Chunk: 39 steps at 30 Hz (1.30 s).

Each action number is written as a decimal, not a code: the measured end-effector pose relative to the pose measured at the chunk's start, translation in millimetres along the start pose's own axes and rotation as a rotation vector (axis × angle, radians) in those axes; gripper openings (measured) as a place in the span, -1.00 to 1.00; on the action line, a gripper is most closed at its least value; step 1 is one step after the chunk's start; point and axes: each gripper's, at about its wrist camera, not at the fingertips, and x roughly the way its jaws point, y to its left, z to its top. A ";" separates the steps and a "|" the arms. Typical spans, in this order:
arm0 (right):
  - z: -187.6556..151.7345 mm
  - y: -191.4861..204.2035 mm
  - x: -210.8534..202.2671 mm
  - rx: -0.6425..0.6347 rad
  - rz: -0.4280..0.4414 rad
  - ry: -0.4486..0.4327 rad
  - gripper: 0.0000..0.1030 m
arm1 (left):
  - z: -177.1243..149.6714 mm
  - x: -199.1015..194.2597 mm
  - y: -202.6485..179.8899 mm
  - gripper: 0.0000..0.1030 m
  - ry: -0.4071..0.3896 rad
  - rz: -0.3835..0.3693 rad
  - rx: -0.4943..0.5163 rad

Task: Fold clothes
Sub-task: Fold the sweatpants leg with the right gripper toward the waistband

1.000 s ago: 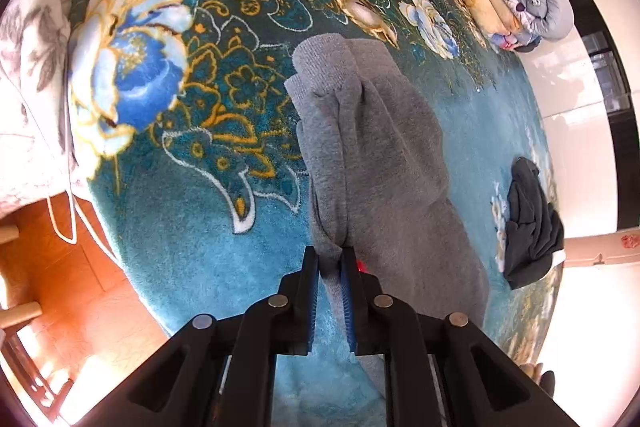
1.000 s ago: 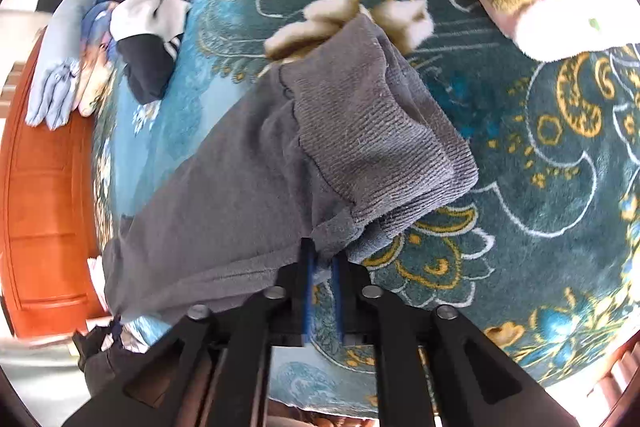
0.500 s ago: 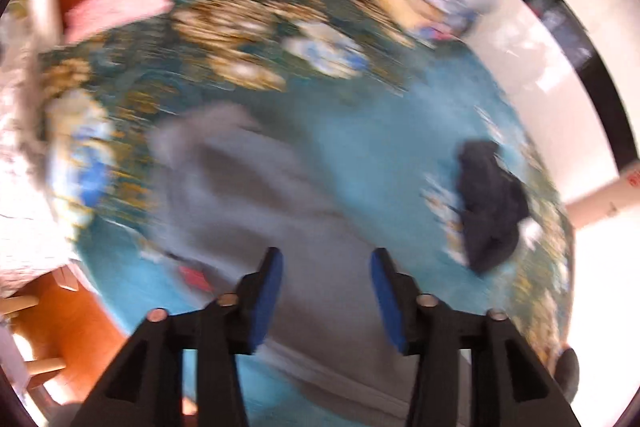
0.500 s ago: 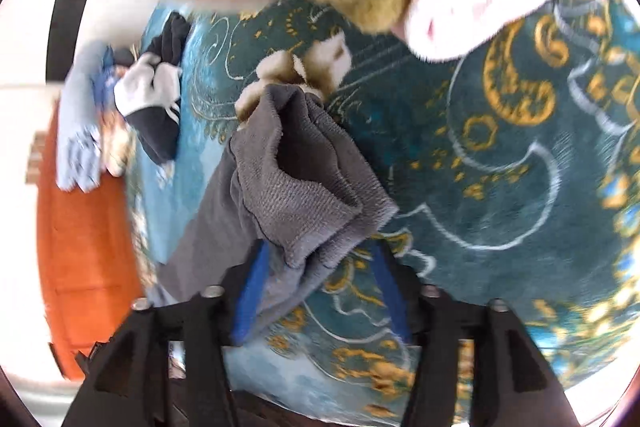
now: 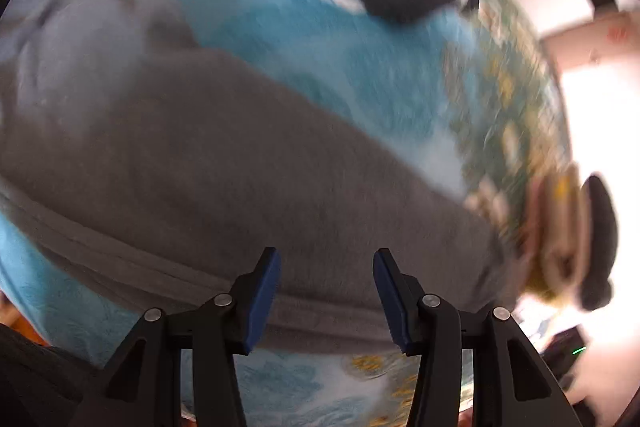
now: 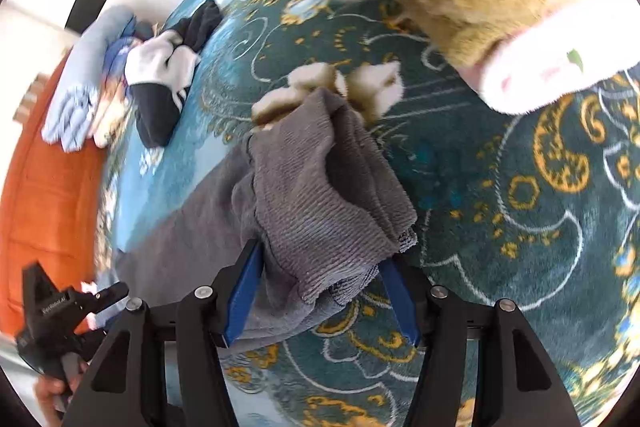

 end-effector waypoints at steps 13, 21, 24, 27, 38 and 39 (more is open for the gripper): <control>11.7 11.6 -34.6 -0.096 -0.063 -0.016 -0.79 | -16.4 31.9 -27.8 0.02 0.178 0.053 0.122; 9.1 -9.6 -21.7 -0.016 -0.008 0.055 -0.57 | -5.7 18.6 -10.6 0.02 0.124 -0.048 0.016; 15.8 -19.2 -35.6 0.005 0.024 0.012 0.05 | -2.4 14.9 -6.0 0.02 0.111 -0.088 -0.018; 17.6 -39.4 -36.6 0.077 0.071 0.001 0.09 | -0.8 13.2 -2.3 0.02 0.105 -0.115 -0.052; 14.9 -68.5 -3.1 0.284 0.288 0.012 0.10 | -6.7 7.1 7.7 0.02 0.083 -0.131 -0.084; 12.9 -69.4 -1.5 0.300 0.311 0.018 0.08 | -7.1 6.6 9.3 0.02 0.083 -0.131 -0.088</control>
